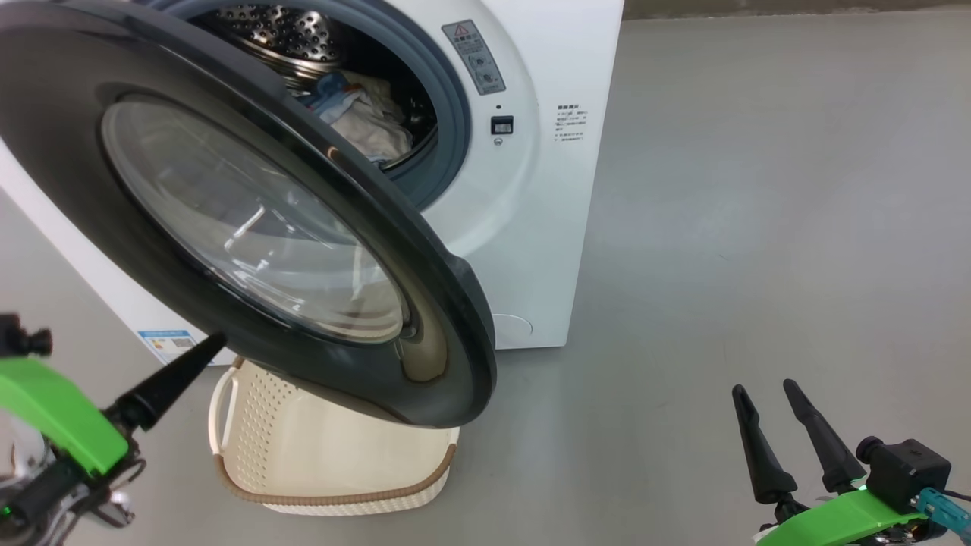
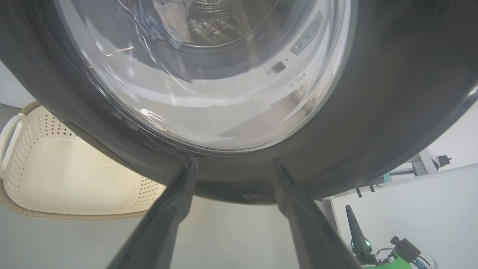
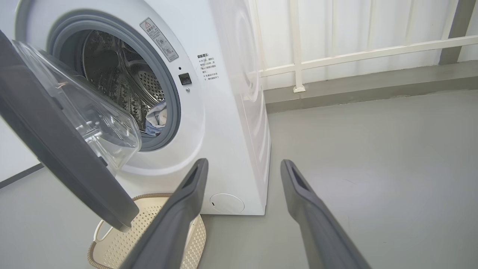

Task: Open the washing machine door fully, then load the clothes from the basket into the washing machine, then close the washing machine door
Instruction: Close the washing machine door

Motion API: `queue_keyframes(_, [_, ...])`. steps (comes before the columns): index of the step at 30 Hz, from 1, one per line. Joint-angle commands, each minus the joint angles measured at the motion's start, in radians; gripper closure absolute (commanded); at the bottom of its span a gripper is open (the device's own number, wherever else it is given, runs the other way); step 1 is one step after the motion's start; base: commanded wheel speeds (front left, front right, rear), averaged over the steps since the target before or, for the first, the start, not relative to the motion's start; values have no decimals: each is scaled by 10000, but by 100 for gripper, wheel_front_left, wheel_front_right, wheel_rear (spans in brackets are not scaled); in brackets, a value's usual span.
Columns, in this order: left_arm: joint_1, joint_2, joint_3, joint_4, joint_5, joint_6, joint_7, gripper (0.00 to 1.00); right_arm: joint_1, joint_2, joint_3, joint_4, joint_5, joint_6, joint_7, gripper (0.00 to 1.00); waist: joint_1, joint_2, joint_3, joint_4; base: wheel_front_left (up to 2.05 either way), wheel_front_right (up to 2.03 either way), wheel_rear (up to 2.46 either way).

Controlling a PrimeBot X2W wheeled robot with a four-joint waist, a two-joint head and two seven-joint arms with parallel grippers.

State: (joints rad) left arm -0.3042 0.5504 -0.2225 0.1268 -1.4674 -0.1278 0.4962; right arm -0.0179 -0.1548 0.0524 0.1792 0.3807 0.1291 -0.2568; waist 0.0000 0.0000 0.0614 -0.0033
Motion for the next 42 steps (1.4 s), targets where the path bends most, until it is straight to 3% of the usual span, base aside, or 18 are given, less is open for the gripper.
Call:
queue_keyframes(1, [-195, 399, 545, -146, 3, -29, -241, 0, 32, -164, 176, -258, 59, 16, -49, 0, 0, 0, -13, 29, 0, 0, 0])
queue_keyframes(16, [1727, 44, -90, 263, 474, -29, -4121, 0, 259, -349, -264, -183, 160, 16, -49, 0, 0, 0, -178, -64, 0, 0, 0])
queue_keyframes(24, [2017, 258, -1573, 1572, 2160, -29, -6978, 0, 280, -349, -371, -145, 176, 16, -49, 0, 0, 0, -149, -427, 0, 0, 0])
queue_keyframes(28, [1873, 97, -1974, 2313, 3039, -29, -7527, 0, 306, -294, -456, -176, 153, 16, -49, 0, 0, 0, -93, -615, 0, 0, 0])
queue_keyframes(34, [1925, -766, -489, 2548, 5219, -29, -7575, 0, 384, -225, -637, -250, 131, 16, -49, 0, 0, 0, -58, -847, 0, 0, 0])
queue_keyframes(42, [2398, -1850, 1193, 1762, 8026, -29, -7577, 0, 345, -171, -723, -306, 91, 16, -49, 0, 0, 0, 9, -1088, 0, 0, 0])
